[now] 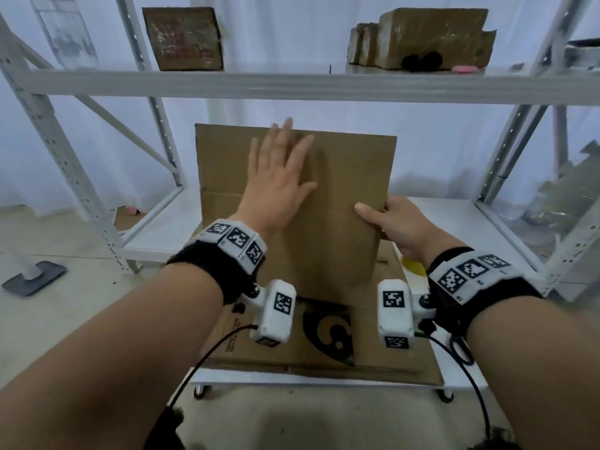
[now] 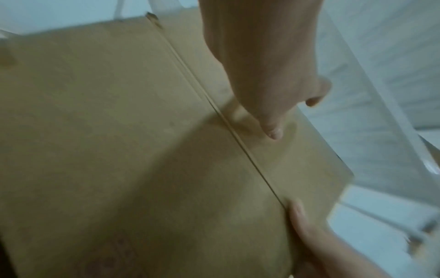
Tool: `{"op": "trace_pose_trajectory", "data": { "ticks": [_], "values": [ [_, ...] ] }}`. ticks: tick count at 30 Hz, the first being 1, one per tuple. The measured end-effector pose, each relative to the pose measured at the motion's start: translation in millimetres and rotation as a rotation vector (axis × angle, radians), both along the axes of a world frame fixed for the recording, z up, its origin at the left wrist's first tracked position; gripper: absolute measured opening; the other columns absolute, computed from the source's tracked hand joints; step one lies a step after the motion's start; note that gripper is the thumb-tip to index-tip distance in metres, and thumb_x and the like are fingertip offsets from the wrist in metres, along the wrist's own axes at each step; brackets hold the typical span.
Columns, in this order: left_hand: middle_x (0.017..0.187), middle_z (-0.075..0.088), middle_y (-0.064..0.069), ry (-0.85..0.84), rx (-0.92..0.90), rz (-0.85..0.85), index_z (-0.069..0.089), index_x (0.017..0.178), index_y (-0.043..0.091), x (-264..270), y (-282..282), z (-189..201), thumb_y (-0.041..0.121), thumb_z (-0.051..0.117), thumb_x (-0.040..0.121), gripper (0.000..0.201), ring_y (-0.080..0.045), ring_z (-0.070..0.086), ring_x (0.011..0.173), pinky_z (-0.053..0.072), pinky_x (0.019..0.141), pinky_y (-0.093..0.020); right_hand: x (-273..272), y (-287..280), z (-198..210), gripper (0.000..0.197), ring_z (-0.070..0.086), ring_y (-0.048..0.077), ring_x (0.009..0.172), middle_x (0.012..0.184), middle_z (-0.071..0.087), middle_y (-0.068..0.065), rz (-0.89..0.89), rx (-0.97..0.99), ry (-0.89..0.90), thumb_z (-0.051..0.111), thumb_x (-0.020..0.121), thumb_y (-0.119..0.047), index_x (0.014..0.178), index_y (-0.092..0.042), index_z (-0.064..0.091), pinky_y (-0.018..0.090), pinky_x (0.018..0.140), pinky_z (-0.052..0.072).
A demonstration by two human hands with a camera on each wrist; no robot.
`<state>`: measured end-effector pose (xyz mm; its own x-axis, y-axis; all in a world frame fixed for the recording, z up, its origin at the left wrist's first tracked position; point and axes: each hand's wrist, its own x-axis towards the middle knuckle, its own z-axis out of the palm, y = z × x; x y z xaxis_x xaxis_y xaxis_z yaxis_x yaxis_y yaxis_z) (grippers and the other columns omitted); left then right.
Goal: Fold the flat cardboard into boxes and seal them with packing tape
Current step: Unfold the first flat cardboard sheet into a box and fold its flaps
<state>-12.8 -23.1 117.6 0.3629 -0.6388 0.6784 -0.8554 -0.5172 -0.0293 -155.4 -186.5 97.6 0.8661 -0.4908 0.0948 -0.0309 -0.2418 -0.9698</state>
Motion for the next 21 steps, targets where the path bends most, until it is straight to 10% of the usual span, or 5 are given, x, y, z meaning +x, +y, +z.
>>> {"op": "trace_pose_trajectory", "data": {
  "ticks": [7, 12, 16, 21],
  "values": [
    [0.160, 0.000, -0.015, 0.426, -0.275, 0.322, 0.014, 0.152, 0.021, 41, 72, -23, 0.056, 0.053, 0.090, 0.082, -0.035, -0.002, 0.147, 0.003, 0.118, -0.055, 14, 4, -20, 0.019, 0.066, 0.015, 0.100, 0.112, 0.069, 0.002, 0.009, -0.027, 0.069, 0.062, 0.094, -0.019, 0.112, -0.014, 0.065, 0.031, 0.091, 0.052],
    [0.159, 0.013, -0.012, 0.800, -0.612, 0.179, 0.003, 0.153, 0.014, 52, 90, -29, 0.043, 0.063, 0.089, 0.092, -0.027, 0.019, 0.145, 0.020, 0.118, -0.042, 15, 6, -22, 0.020, 0.066, 0.017, 0.101, 0.112, 0.069, 0.003, -0.050, 0.023, 0.022, 0.063, 0.093, -0.018, 0.113, -0.014, 0.065, 0.032, 0.089, 0.053],
    [0.142, 0.047, -0.007, 0.924, -0.654, 0.117, 0.029, 0.146, 0.010, 55, 98, -34, 0.036, 0.059, 0.094, 0.066, -0.022, 0.050, 0.125, 0.041, 0.106, -0.040, 13, 6, -21, 0.028, 0.065, 0.008, 0.095, 0.110, 0.068, -0.003, -0.086, 0.053, -0.019, 0.063, 0.093, -0.023, 0.120, -0.013, 0.061, 0.021, 0.073, 0.051],
    [0.117, 0.060, -0.005, 0.943, -0.652, 0.085, 0.053, 0.126, 0.004, 60, 106, -38, 0.019, 0.053, 0.097, 0.033, -0.014, 0.055, 0.101, 0.043, 0.088, -0.024, 14, 6, -22, 0.025, 0.064, 0.015, 0.104, 0.115, 0.068, 0.001, -0.189, -0.022, -0.063, 0.069, 0.089, -0.030, 0.110, -0.019, 0.061, 0.036, 0.089, 0.054]
  ]
}}
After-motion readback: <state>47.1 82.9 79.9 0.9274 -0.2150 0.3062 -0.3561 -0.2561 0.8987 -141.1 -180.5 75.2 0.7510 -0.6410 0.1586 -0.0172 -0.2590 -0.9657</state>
